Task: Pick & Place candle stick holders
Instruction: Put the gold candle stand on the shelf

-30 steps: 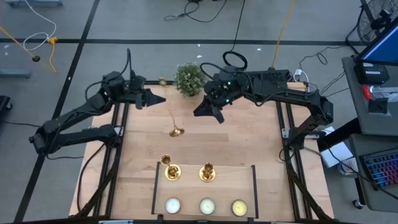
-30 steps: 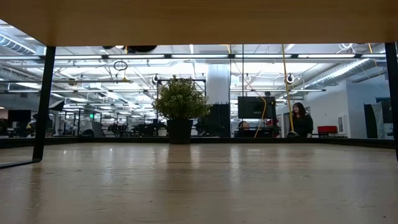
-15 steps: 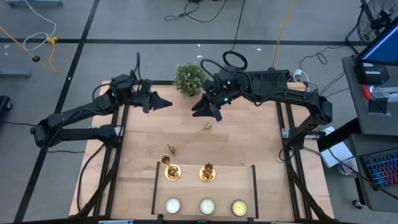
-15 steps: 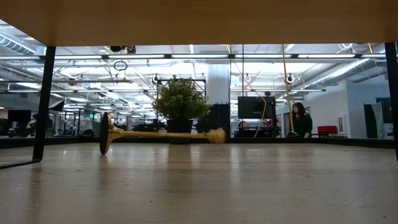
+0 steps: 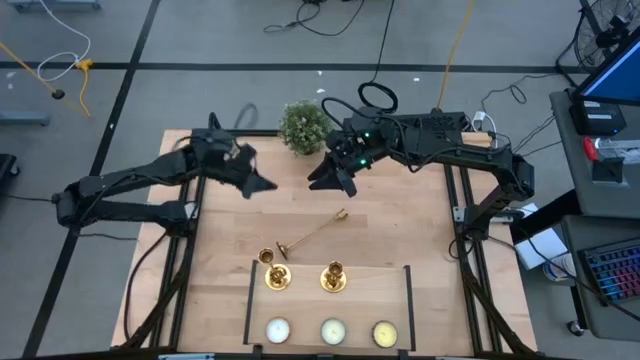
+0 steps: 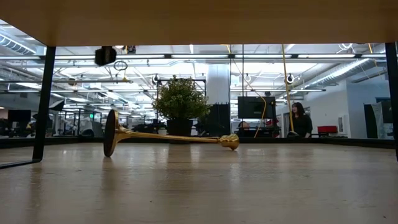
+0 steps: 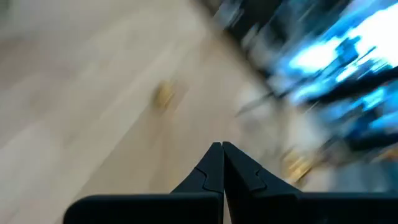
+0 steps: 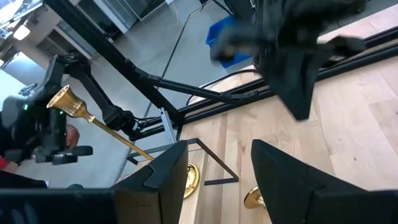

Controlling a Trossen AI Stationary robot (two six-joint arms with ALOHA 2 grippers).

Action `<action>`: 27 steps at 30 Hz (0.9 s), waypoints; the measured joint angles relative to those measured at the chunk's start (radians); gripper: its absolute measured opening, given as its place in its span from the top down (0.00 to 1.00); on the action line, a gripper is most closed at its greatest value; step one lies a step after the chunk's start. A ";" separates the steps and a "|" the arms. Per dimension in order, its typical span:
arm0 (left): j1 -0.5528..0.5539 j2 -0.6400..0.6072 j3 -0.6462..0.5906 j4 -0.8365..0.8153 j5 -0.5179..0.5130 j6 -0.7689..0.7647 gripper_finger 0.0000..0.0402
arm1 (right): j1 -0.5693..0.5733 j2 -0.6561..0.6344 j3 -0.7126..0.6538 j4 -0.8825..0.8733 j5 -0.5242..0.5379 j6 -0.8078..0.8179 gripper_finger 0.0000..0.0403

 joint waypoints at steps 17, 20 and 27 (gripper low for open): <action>-0.146 0.485 0.446 -0.523 -0.093 0.439 1.00 | 0.004 -0.001 0.000 -0.163 0.129 0.094 0.59; -0.129 0.488 0.446 -0.533 -0.082 0.444 1.00 | 0.004 -0.001 0.000 -0.435 0.105 0.060 0.66; -0.084 0.446 0.448 -0.539 -0.083 0.443 1.00 | 0.042 0.029 -0.081 -0.678 0.040 -0.047 0.97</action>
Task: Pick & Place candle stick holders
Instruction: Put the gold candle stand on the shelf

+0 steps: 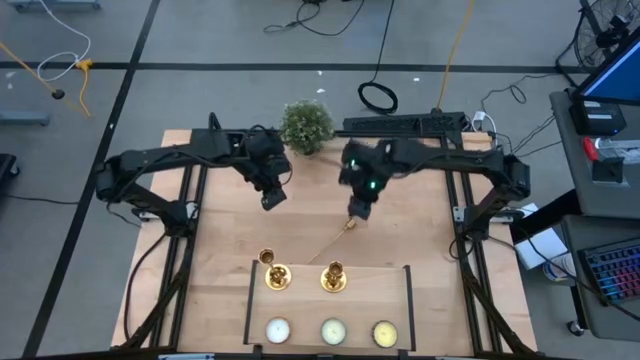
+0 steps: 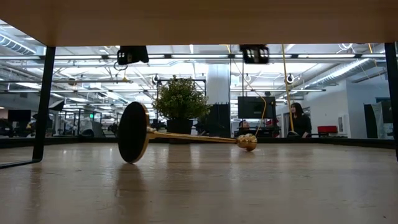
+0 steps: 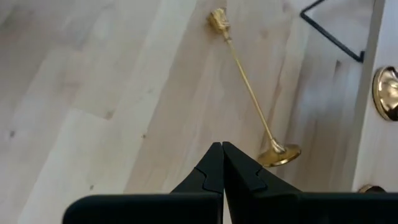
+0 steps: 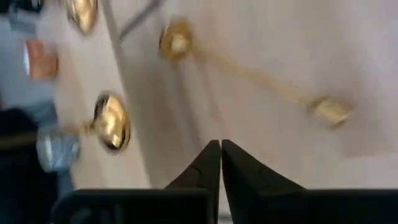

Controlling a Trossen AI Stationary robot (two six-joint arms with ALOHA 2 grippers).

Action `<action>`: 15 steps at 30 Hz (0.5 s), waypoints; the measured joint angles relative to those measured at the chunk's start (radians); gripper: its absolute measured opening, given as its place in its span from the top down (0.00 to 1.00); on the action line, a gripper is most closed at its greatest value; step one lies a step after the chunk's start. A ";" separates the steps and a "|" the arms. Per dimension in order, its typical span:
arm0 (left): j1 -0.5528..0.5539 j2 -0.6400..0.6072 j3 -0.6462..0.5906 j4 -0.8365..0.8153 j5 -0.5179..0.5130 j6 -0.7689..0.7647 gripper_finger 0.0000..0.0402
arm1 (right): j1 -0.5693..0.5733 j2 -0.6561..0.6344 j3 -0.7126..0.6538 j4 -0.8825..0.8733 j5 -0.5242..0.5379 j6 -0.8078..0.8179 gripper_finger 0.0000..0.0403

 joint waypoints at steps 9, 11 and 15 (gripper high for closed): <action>0.021 -0.063 0.000 -0.001 -0.032 -0.050 1.00 | 0.113 0.018 -0.225 0.300 -0.121 0.188 1.00; 0.021 -0.073 -0.001 0.000 -0.035 -0.057 1.00 | 0.110 0.014 -0.240 0.308 -0.124 0.198 1.00; 0.021 -0.096 -0.002 0.001 -0.059 -0.066 1.00 | 0.110 0.019 -0.269 0.299 -0.119 0.176 1.00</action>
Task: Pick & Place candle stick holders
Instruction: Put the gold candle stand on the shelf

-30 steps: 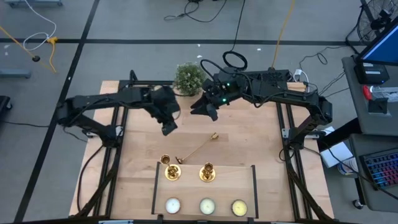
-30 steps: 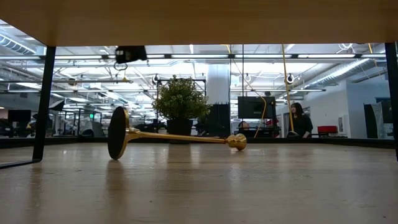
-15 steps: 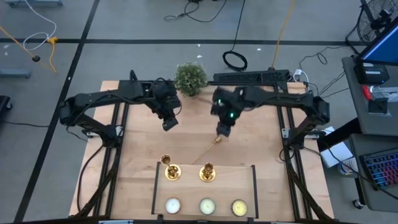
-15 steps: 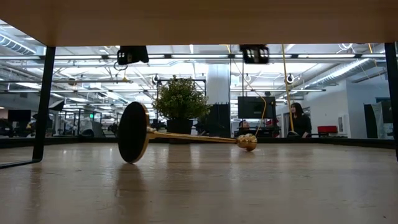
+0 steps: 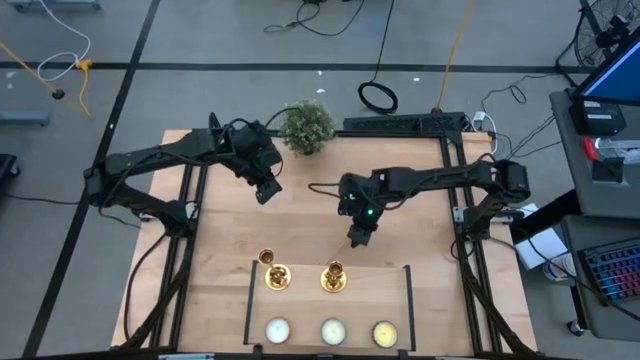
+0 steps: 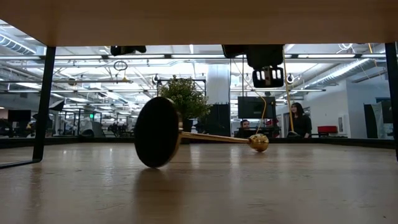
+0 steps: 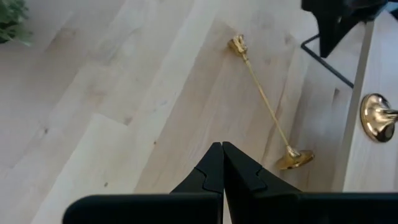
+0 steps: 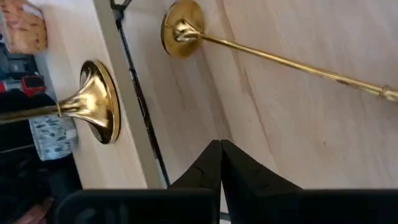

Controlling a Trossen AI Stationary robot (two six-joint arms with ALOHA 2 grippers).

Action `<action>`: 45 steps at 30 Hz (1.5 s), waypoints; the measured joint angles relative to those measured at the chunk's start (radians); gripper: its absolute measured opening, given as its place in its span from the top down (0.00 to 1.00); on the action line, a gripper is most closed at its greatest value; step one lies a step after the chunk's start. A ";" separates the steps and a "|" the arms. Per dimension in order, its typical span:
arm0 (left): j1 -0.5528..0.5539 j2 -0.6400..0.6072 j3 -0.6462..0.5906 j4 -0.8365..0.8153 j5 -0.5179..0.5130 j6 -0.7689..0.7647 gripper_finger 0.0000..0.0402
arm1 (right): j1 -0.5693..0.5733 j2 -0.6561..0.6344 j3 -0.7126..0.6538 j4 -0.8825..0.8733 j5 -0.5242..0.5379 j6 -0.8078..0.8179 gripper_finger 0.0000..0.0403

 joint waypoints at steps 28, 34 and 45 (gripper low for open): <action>0.003 -0.043 0.000 0.020 -0.019 -0.072 1.00 | 0.112 0.065 -0.207 0.013 0.415 -0.105 1.00; 0.003 -0.050 0.000 0.022 -0.020 -0.081 1.00 | 0.114 0.087 -0.207 0.060 0.419 -0.102 1.00; 0.003 -0.055 0.000 0.009 -0.019 -0.081 1.00 | 0.078 0.086 -0.206 0.222 0.462 -0.052 1.00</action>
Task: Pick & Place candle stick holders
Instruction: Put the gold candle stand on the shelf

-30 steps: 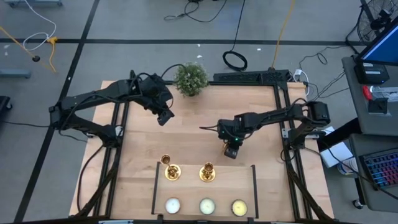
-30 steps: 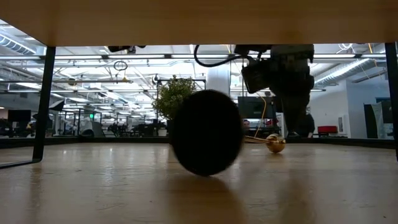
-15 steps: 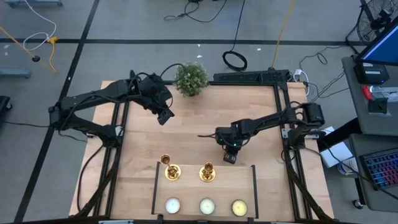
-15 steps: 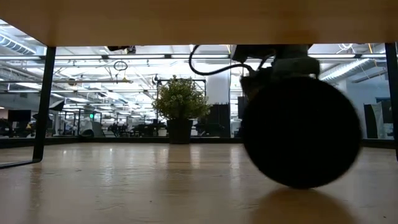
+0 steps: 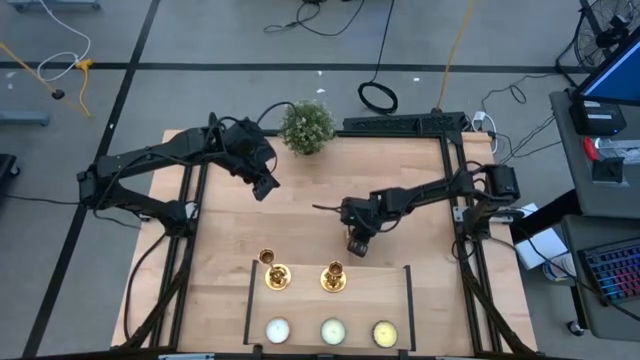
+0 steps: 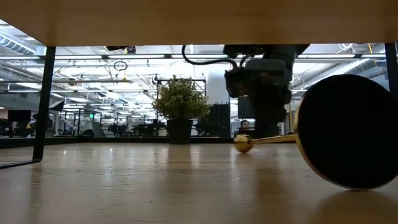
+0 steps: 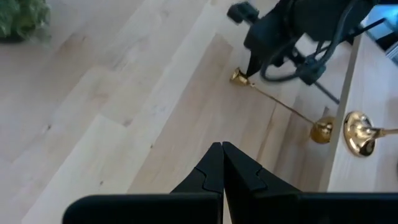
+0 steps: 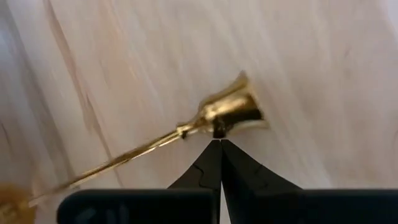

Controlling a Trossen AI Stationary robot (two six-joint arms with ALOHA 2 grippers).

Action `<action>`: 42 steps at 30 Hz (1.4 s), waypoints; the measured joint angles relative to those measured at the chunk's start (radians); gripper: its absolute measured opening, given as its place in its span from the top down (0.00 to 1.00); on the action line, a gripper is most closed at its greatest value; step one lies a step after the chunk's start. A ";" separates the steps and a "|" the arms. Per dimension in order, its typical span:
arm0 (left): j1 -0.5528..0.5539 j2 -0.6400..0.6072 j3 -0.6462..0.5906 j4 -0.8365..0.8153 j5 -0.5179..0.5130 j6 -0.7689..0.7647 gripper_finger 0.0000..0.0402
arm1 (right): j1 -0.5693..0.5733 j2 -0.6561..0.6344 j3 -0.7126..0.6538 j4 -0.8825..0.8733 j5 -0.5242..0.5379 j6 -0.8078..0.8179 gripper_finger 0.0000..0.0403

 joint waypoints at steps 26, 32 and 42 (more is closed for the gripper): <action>-0.019 0.002 0.000 -0.200 0.106 0.026 1.00 | -0.032 0.000 0.000 0.086 -0.069 0.083 1.00; -0.019 0.002 0.000 -0.200 0.105 0.039 1.00 | -0.044 0.000 0.000 0.091 -0.100 0.108 1.00; -0.019 0.002 0.000 -0.200 0.104 0.040 1.00 | -0.051 0.000 0.000 0.092 -0.100 0.122 1.00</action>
